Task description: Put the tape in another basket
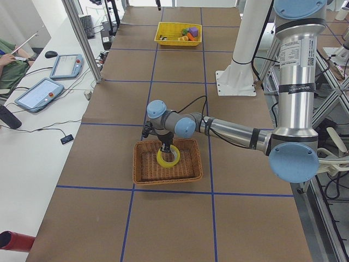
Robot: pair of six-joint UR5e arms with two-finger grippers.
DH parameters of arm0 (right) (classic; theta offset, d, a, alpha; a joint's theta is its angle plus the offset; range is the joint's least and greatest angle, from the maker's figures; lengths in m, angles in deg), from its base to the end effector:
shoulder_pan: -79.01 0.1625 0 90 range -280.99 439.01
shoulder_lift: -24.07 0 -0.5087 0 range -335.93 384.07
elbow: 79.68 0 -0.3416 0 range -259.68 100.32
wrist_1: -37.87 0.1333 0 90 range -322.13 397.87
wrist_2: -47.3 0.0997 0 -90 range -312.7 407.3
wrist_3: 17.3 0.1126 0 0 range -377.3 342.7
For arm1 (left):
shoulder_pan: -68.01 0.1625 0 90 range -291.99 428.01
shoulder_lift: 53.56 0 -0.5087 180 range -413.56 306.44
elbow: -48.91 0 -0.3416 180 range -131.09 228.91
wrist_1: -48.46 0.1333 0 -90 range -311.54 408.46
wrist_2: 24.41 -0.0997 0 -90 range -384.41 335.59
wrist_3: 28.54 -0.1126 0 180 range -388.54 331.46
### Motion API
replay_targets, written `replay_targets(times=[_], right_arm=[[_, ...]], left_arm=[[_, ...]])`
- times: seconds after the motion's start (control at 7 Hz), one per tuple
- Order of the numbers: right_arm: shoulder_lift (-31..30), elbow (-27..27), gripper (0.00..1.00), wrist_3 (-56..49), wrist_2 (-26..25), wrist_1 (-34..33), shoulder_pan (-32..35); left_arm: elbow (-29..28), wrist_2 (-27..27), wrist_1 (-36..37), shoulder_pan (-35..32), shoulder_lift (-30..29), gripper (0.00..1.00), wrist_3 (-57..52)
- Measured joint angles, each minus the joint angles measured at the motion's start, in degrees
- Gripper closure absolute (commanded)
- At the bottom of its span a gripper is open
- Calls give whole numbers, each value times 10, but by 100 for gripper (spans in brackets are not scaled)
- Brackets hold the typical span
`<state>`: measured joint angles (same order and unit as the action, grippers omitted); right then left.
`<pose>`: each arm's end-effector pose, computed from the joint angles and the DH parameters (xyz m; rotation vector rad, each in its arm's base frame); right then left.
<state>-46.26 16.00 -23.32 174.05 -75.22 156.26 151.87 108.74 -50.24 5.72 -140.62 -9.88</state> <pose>-0.0644 -0.5833 0.5815 0.0004 -0.6455 -0.3289 0.1506 -0.4078 0.6569 -0.0079 0.8106 0.2722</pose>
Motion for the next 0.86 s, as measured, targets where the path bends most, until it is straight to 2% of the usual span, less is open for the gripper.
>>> replay_targets(times=[0.29, 0.43, 0.57, 0.86], right_arm=[[-29, 0, 0, -3, 1, 47, 0], [-61, -1, 0, 0, 3, 106, 2], [-87, -4, 0, 6, 10, 157, 5], [-123, -5, 0, 13, 24, 196, 8]], left_arm=[[14, -42, -4, -2, 5, 1, -2], [24, -48, -4, -15, 15, 1, -6], [31, -47, -3, -42, 25, 1, -29], [25, -19, 18, -137, 36, 1, -120]])
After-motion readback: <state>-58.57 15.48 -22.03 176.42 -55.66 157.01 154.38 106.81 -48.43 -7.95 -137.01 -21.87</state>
